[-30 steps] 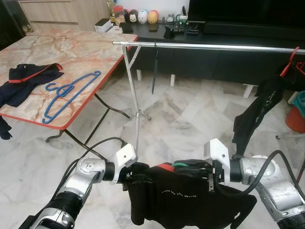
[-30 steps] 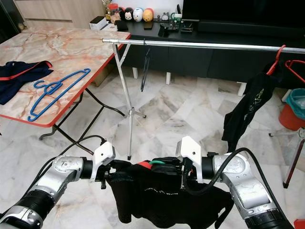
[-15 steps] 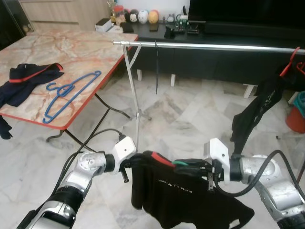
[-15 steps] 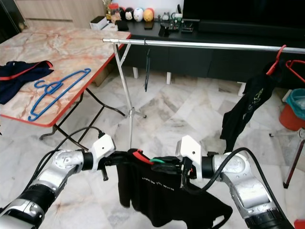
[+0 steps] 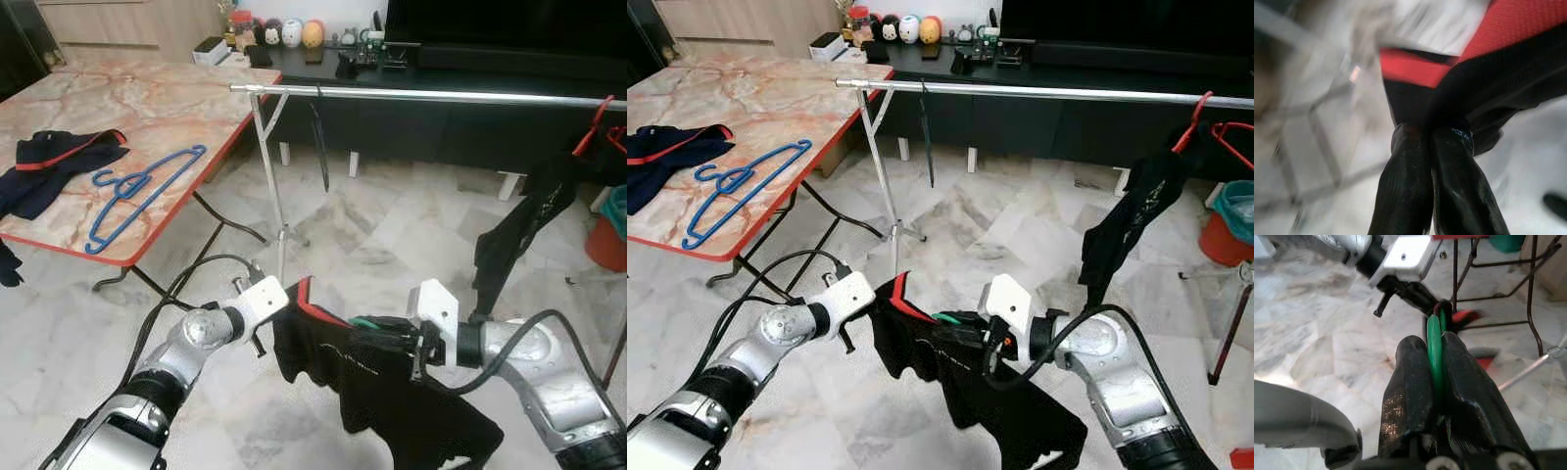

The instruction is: Hang hanger

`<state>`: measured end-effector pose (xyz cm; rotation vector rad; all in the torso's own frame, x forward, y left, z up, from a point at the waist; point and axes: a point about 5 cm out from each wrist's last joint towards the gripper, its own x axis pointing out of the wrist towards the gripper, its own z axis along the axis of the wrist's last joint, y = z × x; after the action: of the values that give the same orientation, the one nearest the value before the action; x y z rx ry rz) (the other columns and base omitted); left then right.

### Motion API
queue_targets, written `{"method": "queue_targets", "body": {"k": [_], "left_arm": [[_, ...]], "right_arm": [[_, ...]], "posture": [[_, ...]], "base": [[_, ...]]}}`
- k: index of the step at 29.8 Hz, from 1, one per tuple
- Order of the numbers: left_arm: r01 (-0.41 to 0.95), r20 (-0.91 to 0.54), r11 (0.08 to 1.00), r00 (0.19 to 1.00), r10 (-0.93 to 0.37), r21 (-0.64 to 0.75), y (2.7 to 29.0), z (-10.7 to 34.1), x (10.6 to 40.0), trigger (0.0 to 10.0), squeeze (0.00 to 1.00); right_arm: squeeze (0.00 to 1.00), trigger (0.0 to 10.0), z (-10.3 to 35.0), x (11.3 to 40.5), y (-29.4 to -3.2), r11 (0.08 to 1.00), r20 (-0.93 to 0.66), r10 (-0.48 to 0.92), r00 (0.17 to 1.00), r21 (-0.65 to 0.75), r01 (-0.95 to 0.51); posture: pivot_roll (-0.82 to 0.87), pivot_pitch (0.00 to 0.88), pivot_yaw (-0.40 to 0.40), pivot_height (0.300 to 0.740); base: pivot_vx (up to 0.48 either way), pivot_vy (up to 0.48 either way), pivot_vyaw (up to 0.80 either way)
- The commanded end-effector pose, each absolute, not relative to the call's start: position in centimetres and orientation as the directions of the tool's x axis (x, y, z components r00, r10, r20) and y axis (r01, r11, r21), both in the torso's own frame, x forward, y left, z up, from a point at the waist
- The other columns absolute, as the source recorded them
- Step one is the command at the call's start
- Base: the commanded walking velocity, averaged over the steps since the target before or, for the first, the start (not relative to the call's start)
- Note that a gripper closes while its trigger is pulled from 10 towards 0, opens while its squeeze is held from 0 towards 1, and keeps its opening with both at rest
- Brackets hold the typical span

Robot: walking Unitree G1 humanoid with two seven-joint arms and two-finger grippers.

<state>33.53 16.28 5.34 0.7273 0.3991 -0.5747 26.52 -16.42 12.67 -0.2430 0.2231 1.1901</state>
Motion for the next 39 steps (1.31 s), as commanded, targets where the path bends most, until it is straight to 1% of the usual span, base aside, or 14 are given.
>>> {"method": "queue_targets", "body": {"k": [1, 2, 5, 7, 9, 10, 13, 15, 20, 25, 31, 34, 38, 39], "left_arm": [[0.504, -0.548, 0.650, 0.822, -0.158, 0.568, 19.5, 4.8, 33.4, 0.0, 0.00], [0.443, -0.527, 0.682, 0.844, -0.098, 0.583, 20.0, 4.8, 33.5, 0.0, 0.00], [0.389, -0.502, 0.698, 0.863, -0.049, 0.601, 20.3, 4.9, 33.6, 0.0, 0.00], [0.387, -0.505, 0.710, 0.862, -0.051, 0.589, 20.3, 4.8, 33.6, 0.0, 0.00], [0.446, -0.534, 0.696, 0.839, -0.106, 0.562, 19.6, 4.5, 33.4, 0.0, 0.00], [0.555, -0.541, 0.659, 0.800, -0.257, 0.507, 18.0, 4.3, 33.1, 0.0, 0.00], [0.662, -0.495, 0.671, 0.729, -0.474, 0.334, 15.5, 4.7, 32.7, 0.0, 0.00], [0.685, -0.469, 0.661, 0.713, -0.522, 0.305, 15.0, 5.0, 32.6, 0.0, 0.00], [0.816, -0.368, 0.545, 0.575, -0.730, 0.194, 13.0, 6.3, 31.7, 0.0, 0.00], [0.878, -0.345, 0.455, 0.478, -0.808, 0.151, 12.0, 6.8, 31.2, 0.0, 0.00], [0.905, -0.253, 0.410, 0.424, -0.869, 0.112, 11.0, 8.5, 31.1, 0.0, 0.00], [0.882, -0.273, 0.428, 0.468, -0.840, 0.194, 10.9, 8.7, 31.5, 0.0, 0.00], [0.757, -0.271, 0.582, 0.651, -0.709, 0.297, 12.4, 9.0, 33.3, 0.0, 0.00], [0.757, -0.271, 0.582, 0.651, -0.709, 0.297, 12.4, 9.0, 33.3, 0.0, 0.00]], "right_arm": [[0.00, 0.0, 13.8, 25.9, -16.7, 0.308, -0.274, 0.908, 0.315, -0.071, -0.949], [0.00, 0.0, 13.6, 25.4, -16.7, 0.270, -0.294, 0.916, 0.274, -0.054, -0.961], [0.00, 0.0, 13.4, 25.0, -16.7, 0.247, -0.310, 0.918, 0.248, -0.044, -0.968], [0.00, 0.0, 13.5, 25.3, -16.8, 0.286, -0.292, 0.911, 0.291, -0.059, -0.956], [0.00, 0.0, 13.5, 25.4, -16.8, 0.294, -0.290, 0.909, 0.300, -0.066, -0.953], [0.00, 0.0, 13.6, 25.8, -16.8, 0.323, -0.274, 0.903, 0.330, -0.071, -0.944], [0.00, 0.0, 13.7, 26.3, -16.5, 0.358, -0.257, 0.893, 0.370, -0.095, -0.929], [0.00, 0.0, 13.7, 26.6, -16.4, 0.378, -0.247, 0.886, 0.392, -0.104, -0.920], [0.00, 0.0, 13.8, 29.1, -15.9, 0.566, -0.180, 0.787, 0.590, -0.168, -0.807], [0.00, 0.0, 13.9, 29.7, -15.1, 0.617, -0.119, 0.766, 0.632, -0.142, -0.774], [0.00, 0.0, 14.0, 30.7, -14.5, 0.704, -0.051, 0.698, 0.714, -0.134, -0.698], [0.00, 0.0, 13.4, 30.4, -14.3, 0.684, -0.083, 0.715, 0.695, -0.124, -0.719], [0.00, 0.0, 13.4, 29.9, -15.2, 0.655, -0.104, 0.735, 0.670, -0.144, -0.742], [0.00, 0.0, 13.4, 29.9, -15.2, 0.655, -0.104, 0.735, 0.670, -0.144, -0.742]], "posture": [[0.03, 0.052, 0.071, 0.740], [0.03, 0.051, 0.072, 0.740], [0.03, 0.051, 0.072, 0.740], [0.03, 0.051, 0.071, 0.740], [0.02, 0.050, 0.071, 0.740], [0.03, 0.052, 0.072, 0.740], [0.03, 0.052, 0.071, 0.740], [0.03, 0.051, 0.071, 0.740], [0.03, 0.050, 0.070, 0.740], [0.04, 0.050, 0.071, 0.740], [0.03, 0.050, 0.070, 0.740], [0.03, 0.050, 0.070, 0.740], [0.03, 0.054, 0.070, 0.740], [0.03, 0.054, 0.070, 0.740]], "base": [[0.000, 0.000, 0.00], [0.000, 0.000, 0.00], [0.000, 0.000, 0.00], [0.000, 0.000, 0.00], [0.000, 0.000, 0.00], [0.000, 0.000, 0.00], [0.000, 0.000, 0.00], [0.000, 0.000, 0.00], [0.000, 0.000, 0.00], [0.000, 0.000, 0.00], [0.000, 0.000, 0.00], [0.000, 0.000, 0.00], [0.000, 0.000, 0.00], [0.000, 0.000, 0.00]]}}
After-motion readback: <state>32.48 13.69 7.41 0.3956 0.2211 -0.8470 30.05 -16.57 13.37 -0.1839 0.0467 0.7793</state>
